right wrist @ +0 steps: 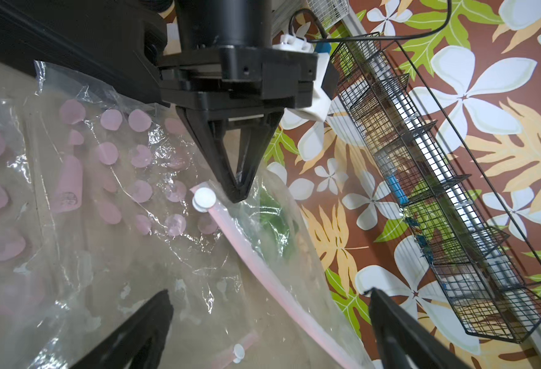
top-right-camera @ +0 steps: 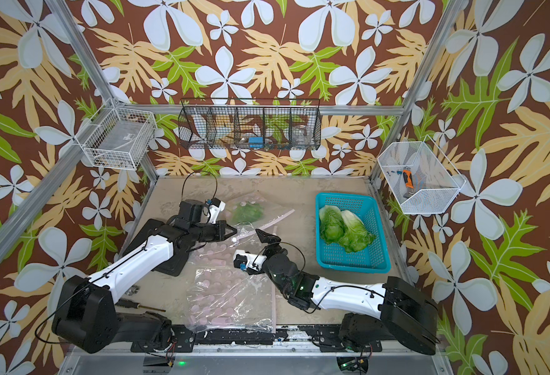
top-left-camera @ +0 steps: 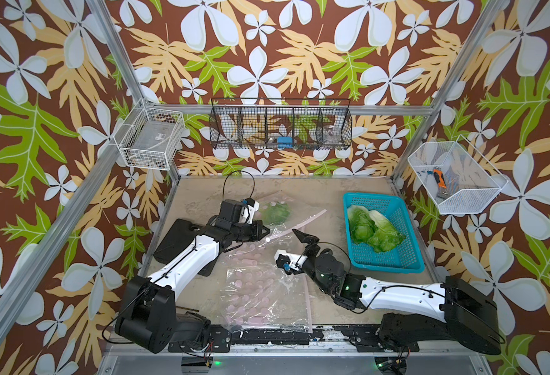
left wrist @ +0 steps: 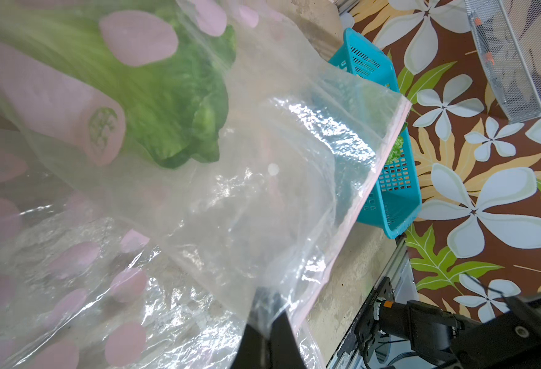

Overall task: Open the zip-top bag and take out the chinese cabbages
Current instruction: Adjust the zipper food storage bag at the center of the board.

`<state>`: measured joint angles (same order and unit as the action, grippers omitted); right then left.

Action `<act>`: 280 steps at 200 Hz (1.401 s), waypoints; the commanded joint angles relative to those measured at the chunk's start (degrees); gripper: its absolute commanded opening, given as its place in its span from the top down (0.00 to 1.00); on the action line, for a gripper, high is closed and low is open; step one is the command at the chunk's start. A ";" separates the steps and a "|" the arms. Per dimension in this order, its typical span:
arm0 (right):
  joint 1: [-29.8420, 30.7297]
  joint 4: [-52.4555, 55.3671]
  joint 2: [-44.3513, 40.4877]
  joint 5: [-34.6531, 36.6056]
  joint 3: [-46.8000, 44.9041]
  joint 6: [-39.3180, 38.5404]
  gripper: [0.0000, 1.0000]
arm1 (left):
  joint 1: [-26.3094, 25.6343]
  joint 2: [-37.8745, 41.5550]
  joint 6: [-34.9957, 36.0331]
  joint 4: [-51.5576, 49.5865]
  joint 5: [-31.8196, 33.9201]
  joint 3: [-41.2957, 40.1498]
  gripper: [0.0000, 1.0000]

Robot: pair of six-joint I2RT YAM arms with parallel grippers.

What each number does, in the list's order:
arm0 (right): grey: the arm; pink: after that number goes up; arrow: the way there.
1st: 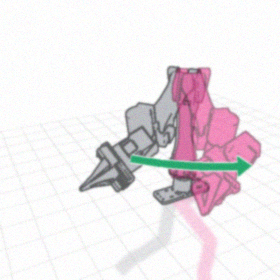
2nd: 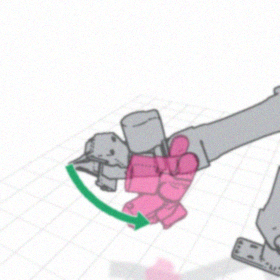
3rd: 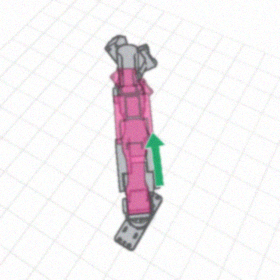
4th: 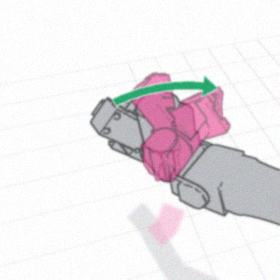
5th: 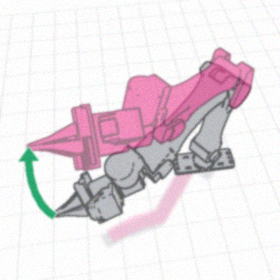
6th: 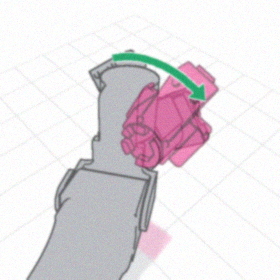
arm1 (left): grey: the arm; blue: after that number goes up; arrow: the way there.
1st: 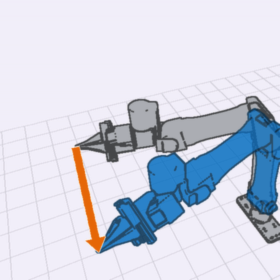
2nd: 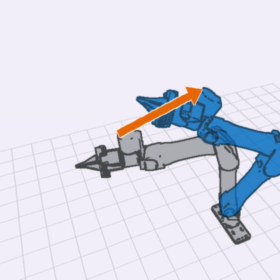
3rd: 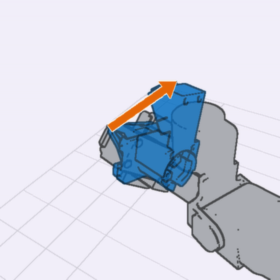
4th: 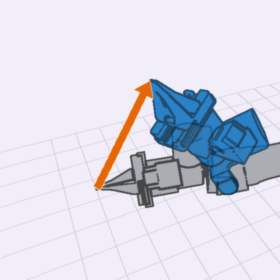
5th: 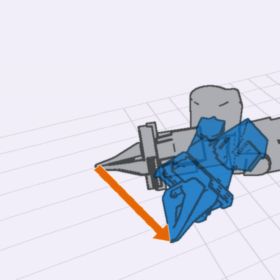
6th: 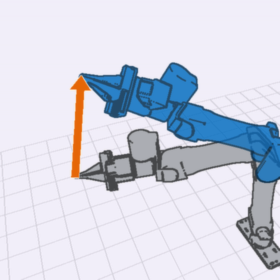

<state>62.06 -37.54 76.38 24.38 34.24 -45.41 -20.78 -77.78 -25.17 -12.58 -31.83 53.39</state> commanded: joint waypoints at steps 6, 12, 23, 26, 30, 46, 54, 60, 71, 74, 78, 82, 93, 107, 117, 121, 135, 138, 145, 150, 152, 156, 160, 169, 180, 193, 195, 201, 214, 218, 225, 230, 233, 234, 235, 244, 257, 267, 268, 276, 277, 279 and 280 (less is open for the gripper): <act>0.08 -1.80 3.00 1.24 1.48 -1.35 0.08 | 0.21 1.11 1.78 -1.09 -1.82 -0.64 1.00; 0.03 -1.76 3.65 1.07 1.73 -1.44 0.09 | 0.14 1.41 1.95 -1.25 -1.83 -0.80 1.00; -0.02 -1.60 4.67 0.44 2.11 -1.44 0.12 | 0.18 1.81 2.30 -1.63 -1.83 -1.08 1.00; -0.04 -1.45 5.01 0.34 2.19 -1.44 0.12 | 0.20 1.96 2.36 -1.62 -1.83 -1.17 1.00; -0.02 -1.43 5.33 0.23 2.32 -1.44 0.12 | 0.19 2.09 2.39 -1.71 -1.96 -1.25 1.00; -0.06 -2.04 6.57 0.05 2.67 -1.31 0.15 | 0.26 2.70 2.79 -2.14 -2.45 -1.60 1.00; -0.15 -2.33 7.14 0.03 2.91 -1.17 0.17 | 0.29 2.93 2.97 -2.40 -2.66 -1.78 1.00; -0.17 -2.59 7.44 -0.03 3.01 -1.13 0.19 | 0.21 3.19 3.15 -2.56 -2.75 -1.88 1.00; -0.41 -2.71 8.03 -0.13 3.41 -0.96 0.23 | 0.22 3.64 3.35 -2.91 -2.75 -2.05 1.00; -0.47 -2.78 8.24 -0.05 3.53 -0.91 0.23 | 0.20 3.72 3.46 -3.05 -2.83 -2.06 1.00; -0.53 -2.81 8.47 0.02 3.68 -0.86 0.24 | 0.25 3.86 3.61 -3.19 -2.80 -2.08 1.00; -0.70 -2.96 8.71 0.04 3.84 -0.89 0.26 | 0.28 3.99 3.75 -3.30 -2.85 -2.14 1.00; -1.18 -3.12 9.22 -0.01 4.12 -0.73 0.31 | 0.27 4.28 4.10 -3.84 -2.88 -2.15 1.00; -1.77 -3.41 9.65 -0.28 4.41 -0.55 0.37 | 0.29 4.67 4.59 -4.20 -2.88 -2.39 1.00; -2.18 -3.73 9.87 -0.38 4.54 -0.31 0.43 | 0.29 4.81 4.84 -4.39 -3.04 -2.50 1.00; -2.29 -3.77 9.88 -0.46 4.60 -0.16 0.46 | 0.29 4.83 4.91 -4.41 -3.02 -2.57 1.00; -2.61 -3.77 10.01 -0.83 4.87 -0.03 0.55 | 0.30 4.92 5.29 -4.65 -3.14 -2.74 1.00; -2.65 -3.81 10.08 -0.83 4.89 -0.02 0.56 | 0.30 4.92 5.30 -4.71 -3.15 -2.76 1.00; -2.74 -3.90 10.29 -0.74 5.04 -0.16 0.58 | 0.23 4.92 5.31 -4.68 -3.32 -2.84 1.00; -2.74 -3.93 10.49 -0.66 5.06 -0.27 0.59 | 0.29 4.83 5.48 -4.65 -3.38 -2.85 1.00; -2.74 -3.98 10.55 -0.72 5.05 -0.40 0.60 | 0.30 4.83 5.52 -4.74 -3.42 -2.85 1.00; -2.82 -4.16 10.69 -0.62 5.05 -0.48 0.60 | 0.30 4.83 5.63 -4.81 -3.57 -2.85 1.00; -2.83 -4.28 10.84 -0.64 5.00 -0.64 0.61 | 0.25 4.82 5.69 -4.75 -3.75 -2.91 1.00; -2.90 -4.47 11.06 -0.48 4.97 -0.71 0.62 | 0.30 4.75 5.83 -4.79 -3.94 -2.94 1.00; -2.99 -4.47 11.38 -0.48 4.98 -0.67 0.62 | 0.30 4.74 5.95 -4.81 -3.79 -2.94 1.00; -3.11 -4.48 11.70 -0.49 4.96 -0.56 0.63 | 0.30 4.48 6.22 -5.10 -3.77 -2.77 1.00; -3.09 -4.47 11.74 -0.61 4.96 -0.54 0.64 | 0.30 4.48 6.26 -5.09 -3.79 -2.76 1.00; -3.09 -4.26 11.69 -0.90 4.96 -0.31 0.68 | 0.29 4.32 6.48 -5.22 -3.69 -2.76 1.00; -3.19 -3.87 11.37 -1.60 4.96 0.27 0.85 | 0.30 3.96 7.21 -6.02 -3.18 -2.51 1.00; -3.25 -3.78 11.23 -1.76 4.96 0.40 0.90 | 0.30 3.88 7.45 -6.40 -2.74 -2.37 0.98; -3.21 -3.45 10.95 -2.22 4.90 0.54 1.00 | 0.30 3.89 8.01 -6.94 -1.87 -2.11 0.87; -3.18 -3.13 10.70 -2.39 4.75 0.52 1.00 | 0.30 3.94 8.37 -7.25 -1.37 -1.94 0.74; -3.23 -2.84 10.54 -2.68 4.70 0.51 1.00 | 0.27 4.06 8.71 -7.51 -1.00 -1.82 0.65; -3.25 -2.73 10.41 -2.76 4.66 0.55 1.00 | 0.29 4.14 8.76 -7.53 -0.89 -1.76 0.62; -3.26 -2.59 10.35 -2.85 4.63 0.52 1.00 | 0.29 4.17 8.92 -7.58 -0.65 -1.69 0.59; -3.34 -1.12 9.57 -4.48 4.29 0.88 1.00 | 0.30 4.97 10.01 -8.25 1.50 -1.14 0.39; -4.02 1.44 8.06 -7.78 3.77 2.82 1.00 | 0.30 7.50 10.84 -8.30 8.56 -0.36 0.16; -4.79 3.45 6.71 -10.91 3.40 5.17 1.00 | 0.28 10.23 11.46 -7.42 15.68 -0.04 0.00; -4.86 3.66 6.61 -11.18 3.34 5.42 1.00 | 0.29 10.56 11.59 -7.18 16.33 -0.04 0.00; -5.69 5.28 5.35 -13.91 3.19 7.46 1.00 | 0.30 13.43 12.34 -5.43 21.83 -0.40 0.00; -5.84 5.46 5.27 -14.36 3.20 7.58 1.00 | 0.30 13.79 12.47 -5.08 22.53 -0.53 0.00; -6.02 5.94 4.92 -15.02 3.11 8.24 1.00 | 0.30 14.67 12.61 -4.43 23.64 -0.77 0.00; -6.13 6.10 4.79 -15.31 3.07 8.54 1.00 | 0.30 15.07 12.74 -3.97 24.44 -0.93 0.00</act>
<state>57.43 -35.92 83.61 17.47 37.74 -43.35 -20.62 -68.23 -15.88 -20.23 -24.47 52.62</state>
